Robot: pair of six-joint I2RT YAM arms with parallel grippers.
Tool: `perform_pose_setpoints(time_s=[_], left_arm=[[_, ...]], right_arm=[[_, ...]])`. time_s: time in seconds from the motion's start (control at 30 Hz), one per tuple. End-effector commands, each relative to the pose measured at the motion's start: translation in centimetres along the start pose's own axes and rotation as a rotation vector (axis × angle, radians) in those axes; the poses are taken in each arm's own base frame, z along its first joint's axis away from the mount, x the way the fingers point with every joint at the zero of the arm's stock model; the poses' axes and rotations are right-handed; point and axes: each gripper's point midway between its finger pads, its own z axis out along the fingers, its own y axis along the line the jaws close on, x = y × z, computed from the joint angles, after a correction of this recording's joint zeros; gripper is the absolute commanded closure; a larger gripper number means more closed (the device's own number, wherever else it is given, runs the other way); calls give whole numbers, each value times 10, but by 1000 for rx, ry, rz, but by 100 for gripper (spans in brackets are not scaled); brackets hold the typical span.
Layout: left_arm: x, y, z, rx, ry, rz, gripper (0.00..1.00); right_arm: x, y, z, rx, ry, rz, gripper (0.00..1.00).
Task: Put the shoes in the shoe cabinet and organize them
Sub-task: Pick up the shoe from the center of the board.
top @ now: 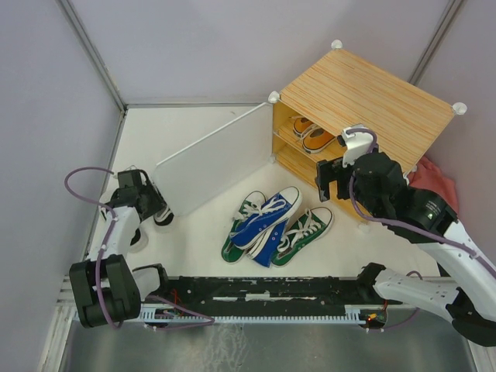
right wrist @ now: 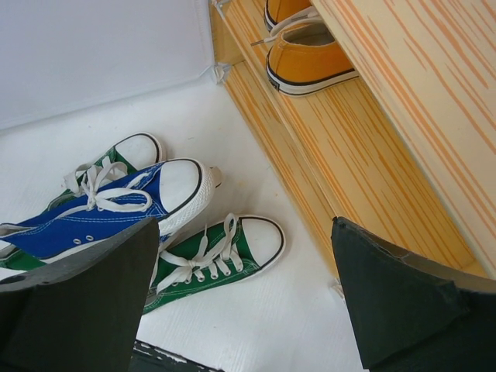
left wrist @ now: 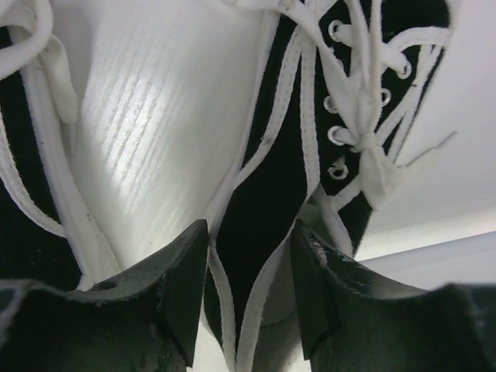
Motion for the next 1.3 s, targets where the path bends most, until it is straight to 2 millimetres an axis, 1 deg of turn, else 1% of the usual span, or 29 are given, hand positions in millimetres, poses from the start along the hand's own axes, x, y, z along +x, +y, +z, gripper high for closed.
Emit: perform_pose_setpoints(time_s=[0.0, 0.07, 0.1, 0.13, 0.2, 0.23, 0.3, 0.33, 0.4, 0.5, 0.57, 0.6, 0.7, 0.77, 0.83, 0.93, 1.0, 1.03, 1.1, 1.17, 1.23, 1.27], left_arm=[[1, -2, 4, 7, 10, -25, 50], [3, -2, 7, 4, 22, -23, 53], [4, -3, 9, 7, 32, -21, 58], [5, -4, 10, 17, 42, -15, 67], [2, -10, 9, 48, 46, -1, 94], [-3, -13, 7, 56, 31, 7, 97], [-20, -11, -1, 38, -34, 11, 97], [-32, -9, -7, 17, -78, 13, 97], [-63, 0, -23, -52, -189, 12, 97], [-116, -1, -59, -86, -353, -5, 97], [-149, -5, -86, -86, -456, -21, 97], [-169, -9, -105, -82, -519, -32, 97], [-205, -11, -150, -90, -655, -50, 97], [-224, -14, -181, -81, -740, -64, 97], [-241, -20, -216, -46, -826, -83, 97], [-265, -36, -276, 54, -962, -105, 97], [-275, -53, -316, 165, -1038, -98, 97], [-278, -66, -335, 243, -1066, -78, 97], [-275, -102, -369, 452, -1080, -1, 97], [-264, -135, -392, 645, -1065, 95, 97], [-250, -162, -413, 826, -1040, 181, 97], [-240, -175, -422, 927, -1009, 220, 97]], right_arm=[[-17, -4, -7, -1, -74, 25, 0], [-13, -4, -6, 1, -70, 20, 0], [-12, -5, -6, 3, -68, 19, 1], [-11, -6, -6, 4, -69, 18, 1], [-11, -7, -8, 4, -74, 19, 1], [-11, -8, -10, 6, -78, 19, 1], [-12, -10, -11, 8, -85, 20, 1], [-13, -9, -12, 4, -87, 20, 1], [-12, -1, -8, -30, -72, 14, 0], [-12, 28, 2, -158, -30, -3, 0], [-12, 45, 15, -210, 2, -7, 1], [-12, 53, 22, -231, 19, -9, 2], [-13, 71, 39, -276, 53, -23, 3], [-16, 74, 47, -272, 51, -28, 3], [-21, 73, 50, -256, 38, -33, 3], [-27, 66, 50, -220, 36, -46, 3], [-33, 58, 46, -180, 25, -48, 3], [-36, 52, 44, -155, 19, -48, 3], [-44, 38, 37, -98, -1, -47, 3], [-54, 23, 27, -40, -32, -45, 2], [-71, 4, 11, 25, -85, -34, 2], [-79, -5, 1, 56, -113, -22, 2]])
